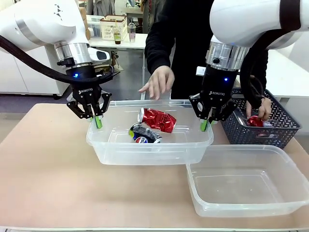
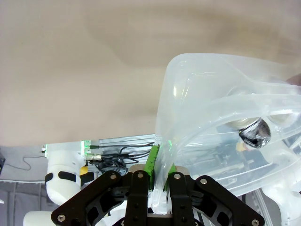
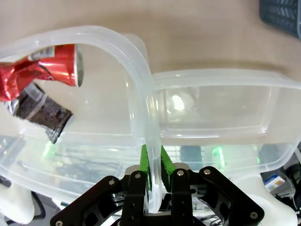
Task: Sort the waste into each basket.
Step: Offer the picked Organizing box to the human.
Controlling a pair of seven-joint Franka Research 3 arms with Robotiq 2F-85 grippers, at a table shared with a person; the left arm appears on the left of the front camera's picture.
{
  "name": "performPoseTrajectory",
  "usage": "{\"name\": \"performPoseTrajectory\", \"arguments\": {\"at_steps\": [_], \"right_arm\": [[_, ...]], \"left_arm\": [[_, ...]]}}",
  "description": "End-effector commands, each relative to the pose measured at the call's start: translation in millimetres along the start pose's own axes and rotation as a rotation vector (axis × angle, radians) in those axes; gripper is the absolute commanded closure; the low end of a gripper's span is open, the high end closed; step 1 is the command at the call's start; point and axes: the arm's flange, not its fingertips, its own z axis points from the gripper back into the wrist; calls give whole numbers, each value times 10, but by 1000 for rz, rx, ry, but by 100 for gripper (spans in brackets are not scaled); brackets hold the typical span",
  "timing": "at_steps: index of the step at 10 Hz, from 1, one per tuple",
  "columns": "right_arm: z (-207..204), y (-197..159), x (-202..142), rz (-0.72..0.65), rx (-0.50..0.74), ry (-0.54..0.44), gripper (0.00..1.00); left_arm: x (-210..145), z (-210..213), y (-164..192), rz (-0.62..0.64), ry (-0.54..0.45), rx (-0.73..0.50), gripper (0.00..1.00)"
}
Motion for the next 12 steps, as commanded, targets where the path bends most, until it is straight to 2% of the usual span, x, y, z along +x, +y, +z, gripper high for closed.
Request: {"name": "performPoseTrajectory", "arguments": {"at_steps": [1,12], "right_arm": [[7,0,-4,1,2,-1,90],[7,0,-4,1,2,-1,90]], "left_arm": [[-13,20,-1,0,-5,0,93],[-13,20,-1,0,-5,0,93]]}}
